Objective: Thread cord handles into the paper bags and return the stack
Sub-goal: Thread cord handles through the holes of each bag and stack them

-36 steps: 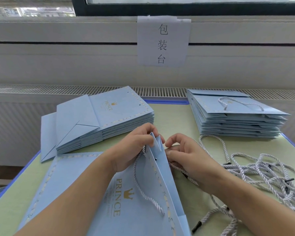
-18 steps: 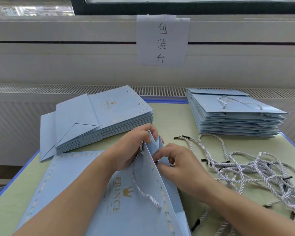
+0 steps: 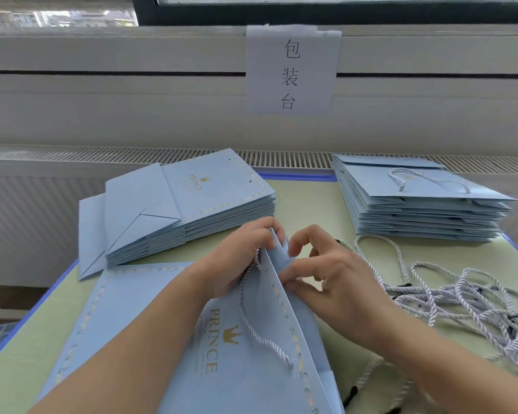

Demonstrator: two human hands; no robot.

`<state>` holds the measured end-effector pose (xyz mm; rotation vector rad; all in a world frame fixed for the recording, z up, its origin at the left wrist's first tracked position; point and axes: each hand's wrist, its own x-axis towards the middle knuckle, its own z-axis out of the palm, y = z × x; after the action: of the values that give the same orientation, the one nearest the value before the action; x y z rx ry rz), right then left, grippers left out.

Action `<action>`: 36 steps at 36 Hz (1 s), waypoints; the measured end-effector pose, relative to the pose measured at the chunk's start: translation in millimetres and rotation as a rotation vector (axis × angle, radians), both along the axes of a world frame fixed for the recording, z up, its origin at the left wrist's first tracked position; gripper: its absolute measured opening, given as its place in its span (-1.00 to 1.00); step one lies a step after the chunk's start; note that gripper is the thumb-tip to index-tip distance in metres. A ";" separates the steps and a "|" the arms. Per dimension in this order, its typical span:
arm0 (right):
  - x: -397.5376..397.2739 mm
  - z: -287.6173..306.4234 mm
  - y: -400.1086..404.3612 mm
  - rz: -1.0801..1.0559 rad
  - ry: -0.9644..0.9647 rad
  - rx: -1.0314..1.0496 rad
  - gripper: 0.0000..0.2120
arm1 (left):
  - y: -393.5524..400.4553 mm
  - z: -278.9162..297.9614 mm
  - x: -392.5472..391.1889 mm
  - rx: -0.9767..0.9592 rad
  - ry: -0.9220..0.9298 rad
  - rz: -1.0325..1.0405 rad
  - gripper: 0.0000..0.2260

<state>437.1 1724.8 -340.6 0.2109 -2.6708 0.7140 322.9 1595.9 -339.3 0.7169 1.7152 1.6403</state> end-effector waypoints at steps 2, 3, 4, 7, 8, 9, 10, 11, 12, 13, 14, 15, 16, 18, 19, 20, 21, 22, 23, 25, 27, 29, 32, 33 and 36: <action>-1.4 1.8 5.4 0.028 -0.112 -0.121 -0.89 | 0.0 0.3 -0.4 0.010 -0.002 -0.001 -0.87; -1.9 2.2 6.9 0.038 -0.148 -0.168 -0.90 | 0.1 0.1 -0.6 0.010 -0.004 0.000 -0.87; -2.9 3.0 7.5 0.047 -0.173 -0.219 -0.92 | 0.5 -0.3 -0.5 0.007 -0.005 0.000 -0.87; -5.2 1.6 7.6 0.041 -0.193 -0.415 -0.88 | 0.8 -0.4 -0.2 0.005 -0.007 -0.007 -0.85; -5.9 0.5 8.4 0.023 -0.171 -0.460 -0.87 | 0.5 -0.1 -0.3 0.010 -0.017 -0.011 -0.86; -6.4 0.2 9.7 -0.003 -0.144 -0.472 -0.90 | 0.1 0.6 -0.2 0.016 -0.029 -0.017 -0.87; -7.0 0.7 11.9 -0.026 -0.130 -0.460 -0.95 | -0.5 1.3 0.1 0.020 -0.038 -0.025 -0.88; -7.1 1.0 15.0 -0.041 -0.132 -0.443 -0.95 | -1.1 1.7 0.4 0.022 -0.042 -0.032 -0.89; -7.3 1.4 18.1 -0.043 -0.152 -0.438 -0.89 | -1.3 1.7 0.5 0.020 -0.040 -0.034 -0.90; -7.4 2.4 20.8 -0.034 -0.194 -0.440 -0.88 | -1.3 1.2 0.3 0.017 -0.035 -0.032 -0.90; -7.3 4.3 22.4 -0.024 -0.243 -0.447 -0.90 | -1.2 0.5 -0.1 0.012 -0.034 -0.029 -0.89; -6.8 5.8 23.4 -0.012 -0.298 -0.445 -0.93 | -0.9 0.0 -0.3 0.007 -0.038 -0.026 -0.89; -6.8 6.6 24.4 -0.006 -0.343 -0.421 -0.96 | -0.7 -0.5 -0.5 0.003 -0.044 -0.024 -0.88; -7.6 5.1 28.1 -0.015 -0.395 -0.334 -0.96 | -0.1 -0.6 -0.7 0.003 -0.051 -0.021 -0.88; -7.8 5.0 30.3 -0.029 -0.408 -0.306 -0.94 | -0.2 -0.4 -0.7 0.005 -0.053 -0.019 -0.88; -7.8 6.3 32.9 -0.046 -0.414 -0.296 -0.91 | -0.3 -0.1 -0.6 0.005 -0.052 -0.017 -0.87; -7.7 8.6 35.7 -0.064 -0.416 -0.300 -0.88 | -0.8 0.2 -0.6 0.001 -0.046 -0.016 -0.87; -7.4 11.5 38.6 -0.082 -0.418 -0.310 -0.85 | -0.9 0.4 -0.4 -0.003 -0.040 -0.016 -0.87; -6.9 14.3 41.1 -0.095 -0.423 -0.327 -0.81 | -1.1 0.7 -0.3 -0.004 -0.039 -0.018 -0.87; -6.0 18.6 45.5 -0.109 -0.437 -0.360 -0.75 | -1.5 1.2 -0.1 0.000 -0.051 -0.023 -0.87; -5.4 20.7 48.1 -0.111 -0.444 -0.362 -0.73 | -1.6 1.4 0.1 0.001 -0.063 -0.023 -0.88; -4.5 22.9 50.8 -0.109 -0.452 -0.368 -0.77 | -1.5 1.9 0.9 0.008 -0.068 -0.023 -0.88; -0.9 30.8 57.8 -0.071 -0.488 -0.564 -0.91 | -1.7 2.7 2.2 -0.002 -0.057 -0.011 -0.88; 0.0 33.0 60.4 -0.056 -0.503 -0.649 -0.94 | -1.6 2.8 2.3 -0.004 -0.054 -0.008 -0.88; -0.6 31.3 63.9 -0.077 -0.485 -0.733 -0.94 | -1.2 2.2 1.7 -0.009 -0.050 -0.004 -0.88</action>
<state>436.5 1788.7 -309.3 -0.2930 -2.5855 1.8327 324.6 1594.6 -337.1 0.6700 1.6837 1.6332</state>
